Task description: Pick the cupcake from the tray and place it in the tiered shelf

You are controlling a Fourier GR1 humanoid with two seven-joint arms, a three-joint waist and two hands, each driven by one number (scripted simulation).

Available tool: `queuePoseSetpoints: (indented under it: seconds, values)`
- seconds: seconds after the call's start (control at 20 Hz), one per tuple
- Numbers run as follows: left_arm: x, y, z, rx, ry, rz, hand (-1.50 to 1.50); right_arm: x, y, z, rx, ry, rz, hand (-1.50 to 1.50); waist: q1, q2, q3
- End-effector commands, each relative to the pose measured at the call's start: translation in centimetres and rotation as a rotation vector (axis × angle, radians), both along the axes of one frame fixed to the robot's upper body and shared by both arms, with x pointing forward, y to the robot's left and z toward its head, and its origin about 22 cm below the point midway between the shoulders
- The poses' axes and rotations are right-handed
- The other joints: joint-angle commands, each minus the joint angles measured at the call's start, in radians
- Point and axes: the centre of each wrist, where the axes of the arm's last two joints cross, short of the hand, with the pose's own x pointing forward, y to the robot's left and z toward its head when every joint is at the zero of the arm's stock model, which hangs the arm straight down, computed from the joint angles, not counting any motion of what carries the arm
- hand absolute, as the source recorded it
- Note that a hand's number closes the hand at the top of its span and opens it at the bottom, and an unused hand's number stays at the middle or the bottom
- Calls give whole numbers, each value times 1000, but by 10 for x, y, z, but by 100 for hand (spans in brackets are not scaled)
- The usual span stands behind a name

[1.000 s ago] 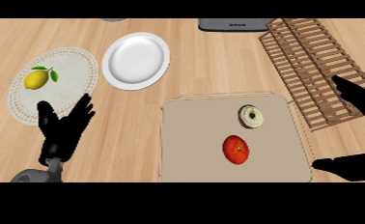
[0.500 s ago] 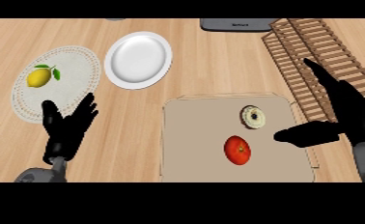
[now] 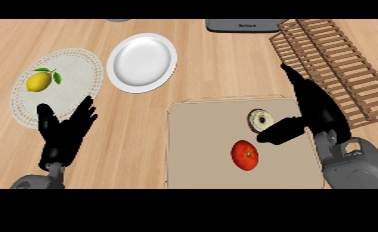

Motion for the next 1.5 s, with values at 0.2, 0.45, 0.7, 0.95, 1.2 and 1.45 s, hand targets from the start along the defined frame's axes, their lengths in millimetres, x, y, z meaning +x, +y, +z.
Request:
queuePoseSetpoints:
  seconds: [0.2, 0.45, 0.7, 0.95, 1.2, 1.45]
  values:
    - [-11, -19, -8, -14, 6, 14, 0, -6, 33, -23, -93, 74, -89, -150, -5, -2, 0]
    - [-12, -8, -12, 9, 2, 6, 0, 2, 26, -48, -131, 87, -119, -150, -4, 0, 0]
    - [-1, -9, -2, 17, 0, 2, 0, -2, 18, -55, -130, 97, -102, -150, -7, -1, 0]
    - [1, -7, -3, 12, -10, -8, 0, 14, 24, -66, -177, 125, -139, -150, -5, 0, 0]
    - [-1, 4, -18, -2, -19, -1, 0, 7, 33, -92, -220, 123, -160, -150, -8, 0, 0]
    - [-4, 2, 5, -5, 7, -12, 0, 11, 23, -89, -229, 88, -150, -150, -7, -1, 0]
